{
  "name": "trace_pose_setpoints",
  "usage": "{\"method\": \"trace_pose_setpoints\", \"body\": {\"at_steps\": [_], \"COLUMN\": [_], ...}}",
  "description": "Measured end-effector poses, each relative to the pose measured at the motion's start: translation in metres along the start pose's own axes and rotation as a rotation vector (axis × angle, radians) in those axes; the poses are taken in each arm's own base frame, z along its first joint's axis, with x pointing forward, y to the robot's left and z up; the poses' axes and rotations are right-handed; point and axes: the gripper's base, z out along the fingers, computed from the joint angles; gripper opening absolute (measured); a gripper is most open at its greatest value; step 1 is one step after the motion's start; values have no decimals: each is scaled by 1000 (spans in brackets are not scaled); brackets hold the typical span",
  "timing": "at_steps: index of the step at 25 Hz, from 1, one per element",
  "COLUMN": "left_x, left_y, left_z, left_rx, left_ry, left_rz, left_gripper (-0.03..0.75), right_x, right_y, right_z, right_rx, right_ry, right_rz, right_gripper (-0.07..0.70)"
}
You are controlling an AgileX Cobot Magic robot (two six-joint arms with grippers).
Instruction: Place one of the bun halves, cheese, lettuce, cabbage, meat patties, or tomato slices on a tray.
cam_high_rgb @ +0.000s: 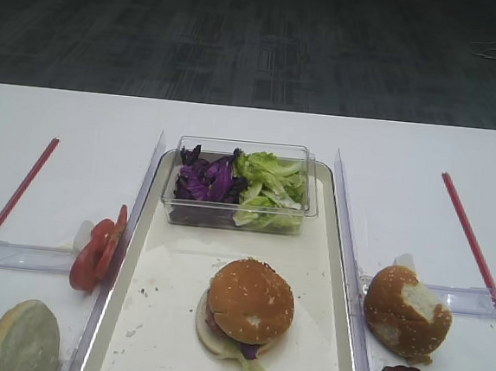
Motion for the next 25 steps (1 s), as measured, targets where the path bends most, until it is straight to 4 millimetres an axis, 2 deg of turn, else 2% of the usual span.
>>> {"method": "trace_pose_setpoints", "body": {"at_steps": [16,25], "left_x": [0,0], "left_y": [0,0], "left_z": [0,0], "left_rx": [0,0], "left_ry": [0,0], "left_rz": [0,0], "left_gripper": [422,422], "right_x": [0,0], "right_y": [0,0], "right_z": [0,0], "right_rx": [0,0], "right_ry": [0,0], "right_rz": [2,2], "right_gripper": [33,24]}}
